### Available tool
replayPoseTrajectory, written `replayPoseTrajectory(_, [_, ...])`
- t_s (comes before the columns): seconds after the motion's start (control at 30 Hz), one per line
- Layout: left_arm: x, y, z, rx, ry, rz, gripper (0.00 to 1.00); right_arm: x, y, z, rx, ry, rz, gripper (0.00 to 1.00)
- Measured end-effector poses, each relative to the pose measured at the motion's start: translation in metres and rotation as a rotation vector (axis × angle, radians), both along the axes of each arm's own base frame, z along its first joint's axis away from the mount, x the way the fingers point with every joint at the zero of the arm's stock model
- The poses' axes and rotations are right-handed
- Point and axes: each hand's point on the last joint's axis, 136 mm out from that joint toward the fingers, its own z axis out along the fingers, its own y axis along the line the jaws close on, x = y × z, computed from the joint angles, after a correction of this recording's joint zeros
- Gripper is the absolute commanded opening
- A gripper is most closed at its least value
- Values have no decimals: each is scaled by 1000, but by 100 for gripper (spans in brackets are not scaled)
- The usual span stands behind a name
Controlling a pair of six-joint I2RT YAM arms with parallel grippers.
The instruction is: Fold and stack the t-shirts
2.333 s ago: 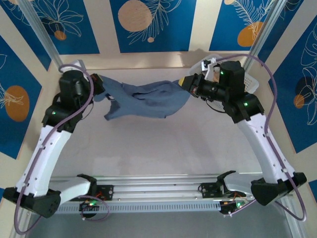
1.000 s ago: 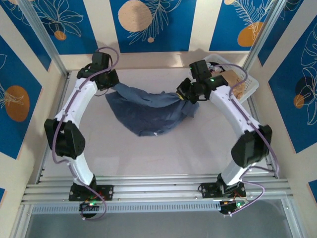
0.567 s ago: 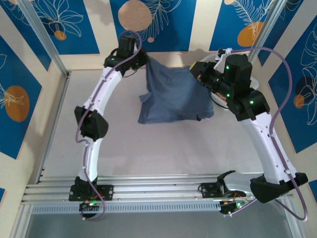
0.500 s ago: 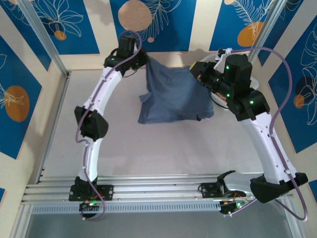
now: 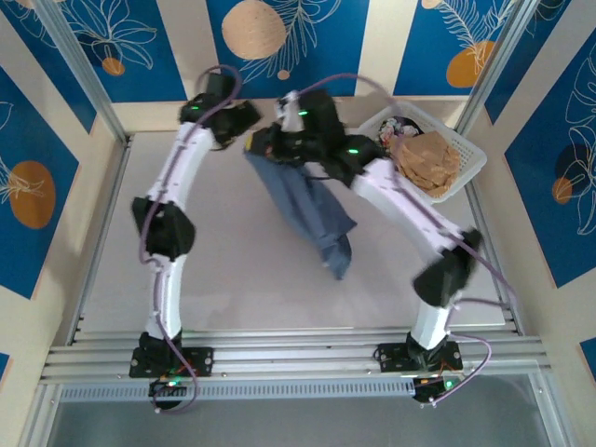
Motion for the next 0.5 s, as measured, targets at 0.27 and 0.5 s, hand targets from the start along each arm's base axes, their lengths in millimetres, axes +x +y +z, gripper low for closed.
replayPoseTrajectory(0.27, [-139,51,42,180,-12,28,77,-7,80,-140,-91,325,195,72])
replayPoseTrajectory(0.5, [-223,-25,-33,61,117,-240,74,-8,6,-115,-175,354,110,69])
